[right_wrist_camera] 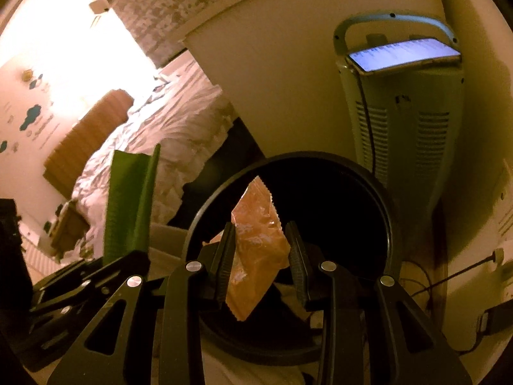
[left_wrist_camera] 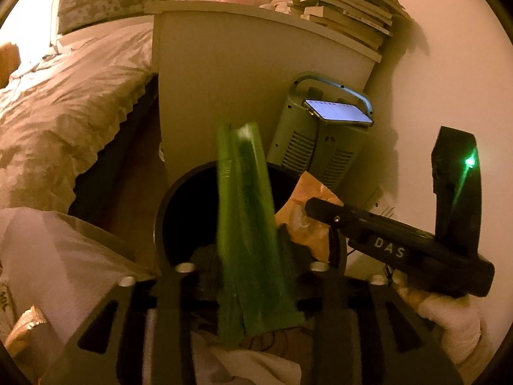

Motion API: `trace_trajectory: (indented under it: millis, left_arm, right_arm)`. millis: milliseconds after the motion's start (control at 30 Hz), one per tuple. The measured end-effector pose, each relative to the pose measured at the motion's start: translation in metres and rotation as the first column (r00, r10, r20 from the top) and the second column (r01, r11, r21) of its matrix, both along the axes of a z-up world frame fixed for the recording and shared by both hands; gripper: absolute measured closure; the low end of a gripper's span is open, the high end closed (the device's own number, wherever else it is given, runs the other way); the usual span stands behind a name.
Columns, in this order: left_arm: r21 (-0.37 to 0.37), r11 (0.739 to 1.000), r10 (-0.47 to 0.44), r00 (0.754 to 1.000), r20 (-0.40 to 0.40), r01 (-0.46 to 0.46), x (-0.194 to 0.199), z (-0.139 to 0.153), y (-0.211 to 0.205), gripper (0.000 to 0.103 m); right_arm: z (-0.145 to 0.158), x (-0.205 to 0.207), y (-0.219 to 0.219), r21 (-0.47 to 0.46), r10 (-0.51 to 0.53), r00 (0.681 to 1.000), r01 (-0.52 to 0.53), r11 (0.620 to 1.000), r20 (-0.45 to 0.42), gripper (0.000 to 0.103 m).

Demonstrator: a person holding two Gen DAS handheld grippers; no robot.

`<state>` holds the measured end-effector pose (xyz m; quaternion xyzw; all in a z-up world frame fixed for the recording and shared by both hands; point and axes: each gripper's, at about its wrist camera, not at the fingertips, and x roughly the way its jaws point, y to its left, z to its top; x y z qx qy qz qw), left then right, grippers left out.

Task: Collect trash
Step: 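Carry both bags to the black bin and release them inside, then grasp the white fluffy item with left tool while right tool grasps plastic parcel bag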

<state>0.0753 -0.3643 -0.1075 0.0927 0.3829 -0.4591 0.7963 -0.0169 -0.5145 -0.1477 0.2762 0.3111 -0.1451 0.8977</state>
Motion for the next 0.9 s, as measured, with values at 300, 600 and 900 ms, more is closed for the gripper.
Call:
trace_trajectory:
  millis: [300, 600, 900]
  left_arm:
    - [-0.029, 1.0, 0.0, 0.997, 0.08, 0.002, -0.017, 0.026, 0.011, 0.04]
    - [-0.089, 0.993, 0.083, 0.99, 0.115, -0.073, -0.028, 0.055, 0.06, 0.025]
    - [-0.106, 0.945, 0.32, 0.944, 0.086, -0.31, -0.007, 0.059, 0.176, 0.025]
  right_arm:
    - [0.008, -0.013, 0.001, 0.0, -0.036, 0.999, 0.036, 0.999, 0.019, 0.035]
    - [0.031, -0.008, 0.036, -0.013, 0.037, 0.997, -0.036, 0.999, 0.066, 0.028]
    - [0.053, 0.028, 0.121, -0.063, 0.258, 0.964, -0.254, 0.965, 0.07, 0.028]
